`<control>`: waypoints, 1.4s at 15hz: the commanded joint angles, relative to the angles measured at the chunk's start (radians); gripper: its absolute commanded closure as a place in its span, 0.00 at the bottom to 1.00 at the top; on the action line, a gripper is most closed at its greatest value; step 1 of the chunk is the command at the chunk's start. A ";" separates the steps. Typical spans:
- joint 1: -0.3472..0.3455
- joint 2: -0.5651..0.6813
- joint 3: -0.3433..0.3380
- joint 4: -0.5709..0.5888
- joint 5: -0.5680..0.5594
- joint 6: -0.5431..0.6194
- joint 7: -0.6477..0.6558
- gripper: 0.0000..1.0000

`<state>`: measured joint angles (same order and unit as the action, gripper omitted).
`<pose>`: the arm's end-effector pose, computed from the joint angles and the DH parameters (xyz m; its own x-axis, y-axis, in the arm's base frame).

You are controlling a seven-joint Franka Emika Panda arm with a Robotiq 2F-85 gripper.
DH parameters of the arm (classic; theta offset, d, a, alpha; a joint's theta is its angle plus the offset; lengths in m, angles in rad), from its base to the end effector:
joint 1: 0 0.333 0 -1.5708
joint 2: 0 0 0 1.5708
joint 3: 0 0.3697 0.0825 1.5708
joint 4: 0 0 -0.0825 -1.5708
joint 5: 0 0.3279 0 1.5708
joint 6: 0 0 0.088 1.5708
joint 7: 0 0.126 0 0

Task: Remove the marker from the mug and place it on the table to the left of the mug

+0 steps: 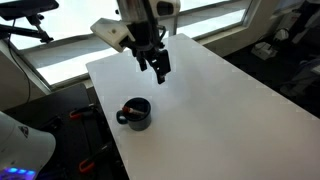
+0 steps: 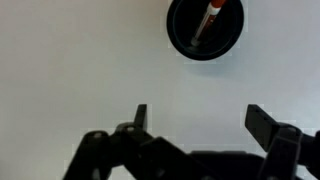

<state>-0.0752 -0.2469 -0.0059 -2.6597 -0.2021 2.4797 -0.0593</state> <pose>0.3646 -0.0313 0.4023 0.9895 0.1365 0.0484 0.1289 -0.9824 0.1354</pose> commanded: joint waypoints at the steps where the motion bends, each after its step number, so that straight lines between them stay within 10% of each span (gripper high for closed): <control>1: 0.071 -0.019 -0.031 0.001 0.147 -0.070 -0.123 0.00; 6: 0.086 -0.045 -0.055 0.003 0.257 -0.183 -0.202 0.00; 15: 0.080 -0.005 -0.074 -0.007 0.303 0.179 -0.140 0.00; 21: 0.065 0.006 -0.064 -0.044 0.256 0.106 -0.111 0.00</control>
<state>0.0036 -0.2347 -0.0797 -2.6765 0.0851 2.6296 -0.2037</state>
